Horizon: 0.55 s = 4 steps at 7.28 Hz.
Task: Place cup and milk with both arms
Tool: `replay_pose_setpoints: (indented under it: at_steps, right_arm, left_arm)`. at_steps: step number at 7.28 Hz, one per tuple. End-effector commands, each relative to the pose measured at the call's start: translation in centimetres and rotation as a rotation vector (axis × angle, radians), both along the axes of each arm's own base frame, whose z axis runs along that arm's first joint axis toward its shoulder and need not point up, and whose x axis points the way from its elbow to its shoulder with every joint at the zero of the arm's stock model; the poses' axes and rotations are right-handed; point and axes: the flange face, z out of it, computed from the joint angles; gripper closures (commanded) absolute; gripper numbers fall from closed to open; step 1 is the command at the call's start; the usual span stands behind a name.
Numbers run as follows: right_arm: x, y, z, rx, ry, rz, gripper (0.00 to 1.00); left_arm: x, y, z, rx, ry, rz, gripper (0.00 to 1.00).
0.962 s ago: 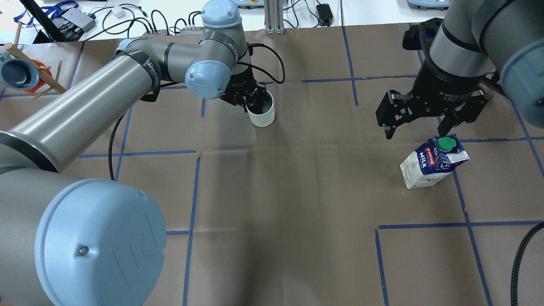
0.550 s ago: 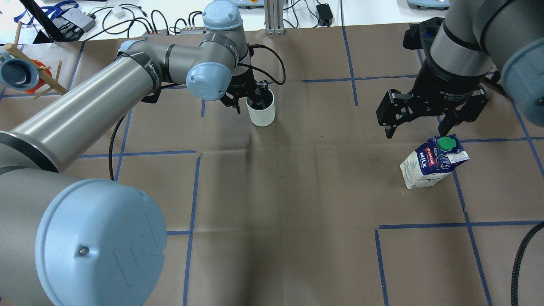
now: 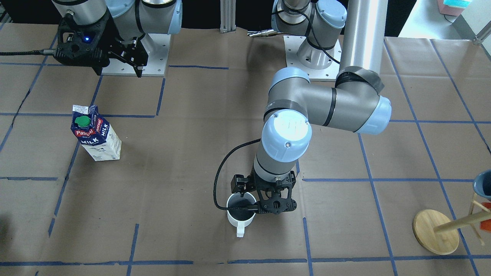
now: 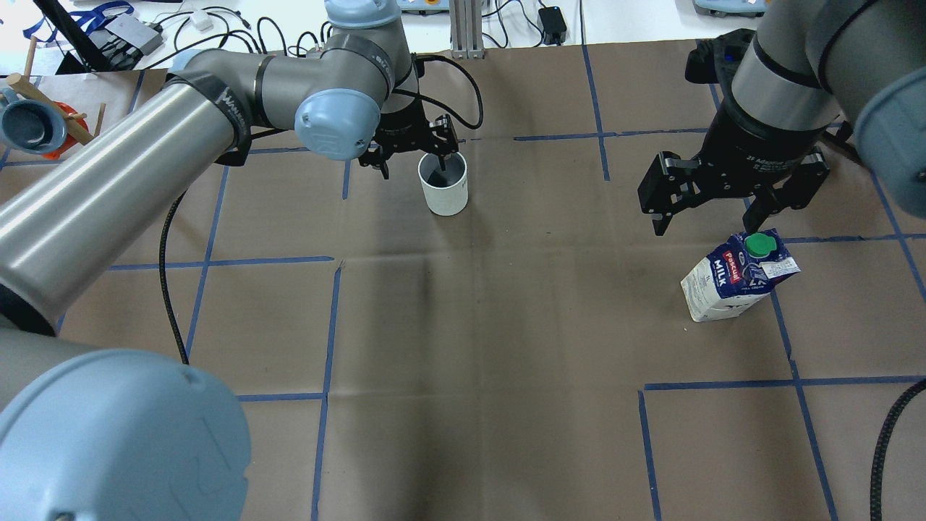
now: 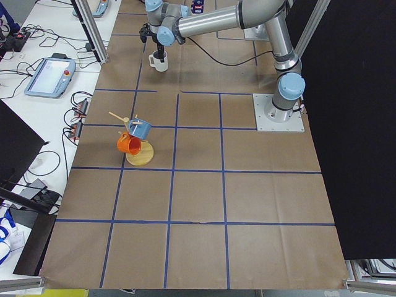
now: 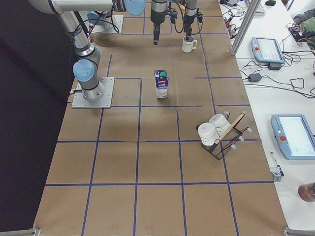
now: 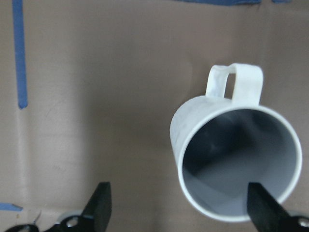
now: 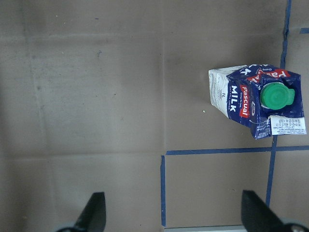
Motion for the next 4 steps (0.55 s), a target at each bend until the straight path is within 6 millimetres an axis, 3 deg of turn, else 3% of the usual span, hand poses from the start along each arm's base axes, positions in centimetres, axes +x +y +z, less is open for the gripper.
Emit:
replay_pose_setpoints:
  at_steps: [1,3,4]
  right_arm:
    - [0.0,0.0,0.2,-0.003,-0.002,0.009,0.00]
    - [-2.5,-0.1,0.8,-0.022,0.014,0.015,0.00]
    - [-6.7,-0.6,0.8,-0.013,0.006,0.007,0.00]
  left_arm:
    - [1.0,3.2,6.2,0.008,-0.005,-0.065,0.01]
    - [2.8,9.2,13.6,0.043,-0.012,-0.079,0.01]
    - [4.1,11.6,15.8,0.056,-0.013,-0.130,0.01]
